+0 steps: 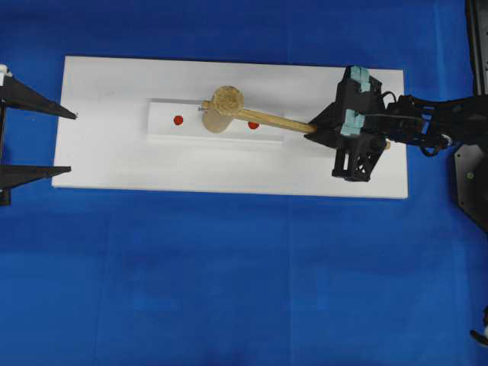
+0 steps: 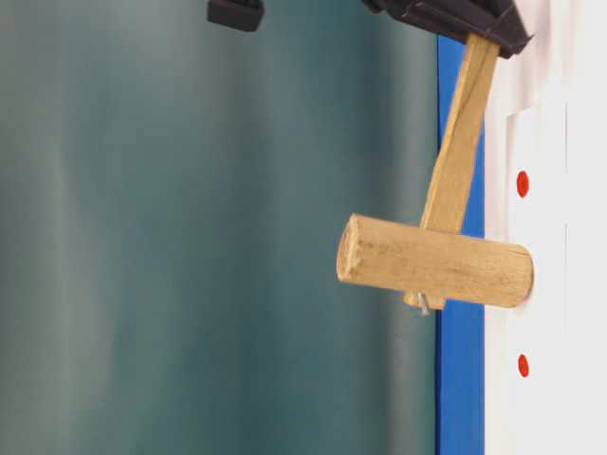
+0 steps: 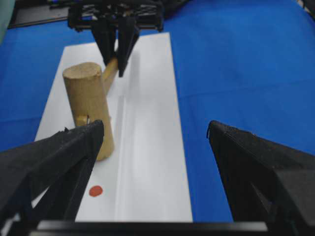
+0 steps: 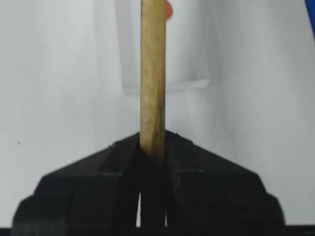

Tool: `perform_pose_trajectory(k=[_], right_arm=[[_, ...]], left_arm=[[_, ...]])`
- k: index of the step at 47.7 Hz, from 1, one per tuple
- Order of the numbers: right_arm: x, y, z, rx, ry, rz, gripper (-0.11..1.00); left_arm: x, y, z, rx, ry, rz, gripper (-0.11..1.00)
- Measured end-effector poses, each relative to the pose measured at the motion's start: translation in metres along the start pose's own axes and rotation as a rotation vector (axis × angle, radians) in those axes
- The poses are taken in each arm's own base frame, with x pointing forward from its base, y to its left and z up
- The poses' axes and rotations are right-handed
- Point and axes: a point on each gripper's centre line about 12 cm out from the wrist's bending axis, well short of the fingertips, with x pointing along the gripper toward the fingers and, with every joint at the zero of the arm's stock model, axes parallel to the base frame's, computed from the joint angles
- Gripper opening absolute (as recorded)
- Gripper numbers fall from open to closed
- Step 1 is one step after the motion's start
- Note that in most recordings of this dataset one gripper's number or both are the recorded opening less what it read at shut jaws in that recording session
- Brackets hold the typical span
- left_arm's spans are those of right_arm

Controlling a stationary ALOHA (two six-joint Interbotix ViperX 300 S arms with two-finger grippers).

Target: Hit the mark with a hammer.

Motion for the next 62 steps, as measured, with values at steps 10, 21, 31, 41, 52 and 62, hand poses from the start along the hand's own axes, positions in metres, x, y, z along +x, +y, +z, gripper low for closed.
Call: perform_pose_trajectory(k=[10,21,31,41,52,62], right_arm=[[-0.035,0.002,0.03,0.0,-0.151,0.02,0.02],[-0.085,0.003,0.043,-0.01,-0.277,0.057,0.02],[-0.105,0.004,0.042,-0.01,-0.306,0.077,0.02],[-0.093,0.002,0.03,-0.023,-0.237,0.067,0.02],[-0.046,-0.004,-0.024,-0.006,0.003,0.023,0.02],[-0.033,-0.005,-0.036,0.01,0.067,0.009,0.02]], left_arm=[[0.0,0.0,0.0,0.0,0.0,0.0,0.85],[0.0,0.0,0.0,0.0,0.0,0.0,0.85],[0.0,0.0,0.0,0.0,0.0,0.0,0.84],[0.0,0.0,0.0,0.0,-0.002,0.0,0.84],[0.0,0.0,0.0,0.0,-0.002,0.0,0.84],[0.0,0.0,-0.001,0.0,0.0,0.0,0.84]])
